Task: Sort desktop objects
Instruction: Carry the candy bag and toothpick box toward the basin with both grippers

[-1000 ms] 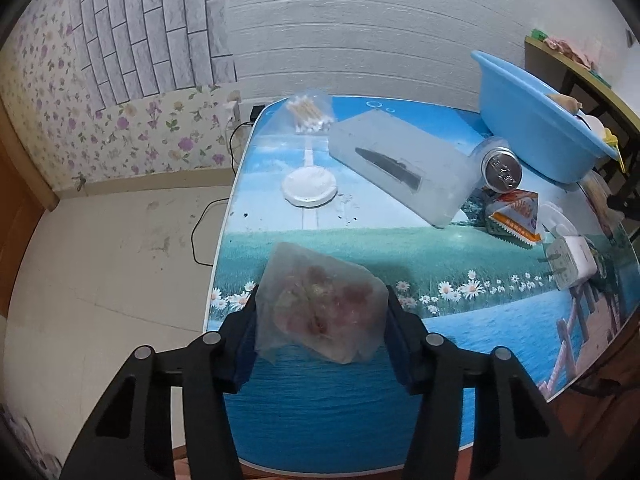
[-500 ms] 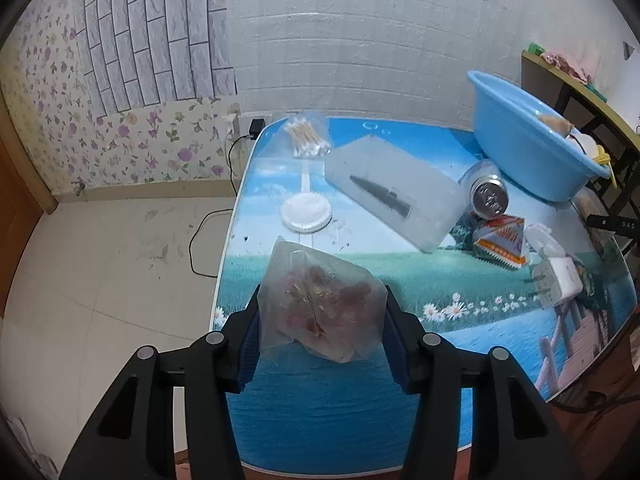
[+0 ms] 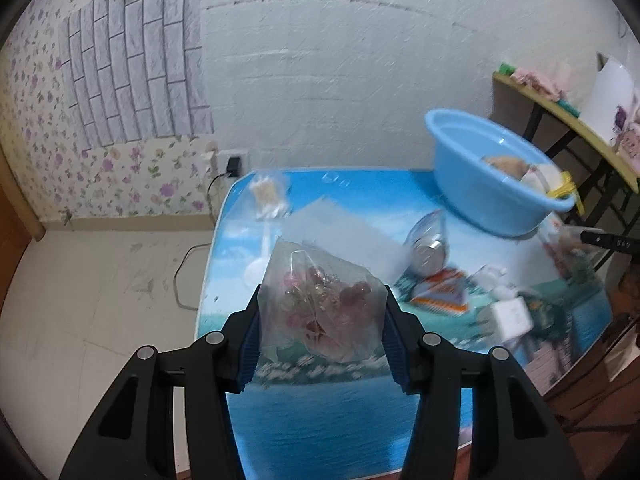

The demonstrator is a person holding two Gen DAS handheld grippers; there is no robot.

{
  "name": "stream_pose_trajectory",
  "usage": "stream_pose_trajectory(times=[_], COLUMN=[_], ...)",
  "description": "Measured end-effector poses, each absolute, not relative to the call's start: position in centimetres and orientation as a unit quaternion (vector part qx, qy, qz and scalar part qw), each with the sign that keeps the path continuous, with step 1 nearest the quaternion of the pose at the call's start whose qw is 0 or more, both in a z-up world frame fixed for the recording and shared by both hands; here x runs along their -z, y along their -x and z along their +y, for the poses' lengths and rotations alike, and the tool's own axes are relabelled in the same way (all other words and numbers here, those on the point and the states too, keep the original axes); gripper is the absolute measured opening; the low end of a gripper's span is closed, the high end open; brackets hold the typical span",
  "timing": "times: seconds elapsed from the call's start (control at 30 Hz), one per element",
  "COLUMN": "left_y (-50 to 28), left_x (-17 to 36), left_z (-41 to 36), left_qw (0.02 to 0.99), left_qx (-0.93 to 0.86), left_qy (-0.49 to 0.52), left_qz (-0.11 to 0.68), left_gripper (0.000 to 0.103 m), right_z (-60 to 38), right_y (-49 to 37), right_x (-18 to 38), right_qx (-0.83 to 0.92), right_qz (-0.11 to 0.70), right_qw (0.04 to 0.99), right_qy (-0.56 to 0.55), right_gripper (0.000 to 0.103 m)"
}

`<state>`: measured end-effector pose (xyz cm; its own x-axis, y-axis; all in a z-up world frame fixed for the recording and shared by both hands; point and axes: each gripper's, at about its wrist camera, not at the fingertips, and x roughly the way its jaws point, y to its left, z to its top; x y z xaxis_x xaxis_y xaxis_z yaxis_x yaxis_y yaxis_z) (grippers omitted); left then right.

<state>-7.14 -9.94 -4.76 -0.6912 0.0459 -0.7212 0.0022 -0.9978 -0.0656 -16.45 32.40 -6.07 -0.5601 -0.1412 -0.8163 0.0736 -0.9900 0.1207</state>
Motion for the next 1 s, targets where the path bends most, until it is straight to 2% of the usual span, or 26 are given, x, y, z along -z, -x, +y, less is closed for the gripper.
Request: stream_pose_trajectory(times=[0.6,1.0], left_y=[10.1,13.8], left_x=[0.3,-1.9], left_z=[-4.7,0.4], left_qw=[0.072,0.131], left_qx=[-0.935,-0.936], left_qy=[0.348,0.325], left_qz=[0.002,0.026], left_gripper=[0.051,0.051], right_z=[32.9,30.7], right_y=[13.8,15.5], right_x=[-0.5,-3.1], right_qx=[0.914,0.922], right_qz=[-0.056,-0.045], right_qw=[0.099,0.147], right_qy=[-0.389,-0.355], right_gripper=[0.060,0.060])
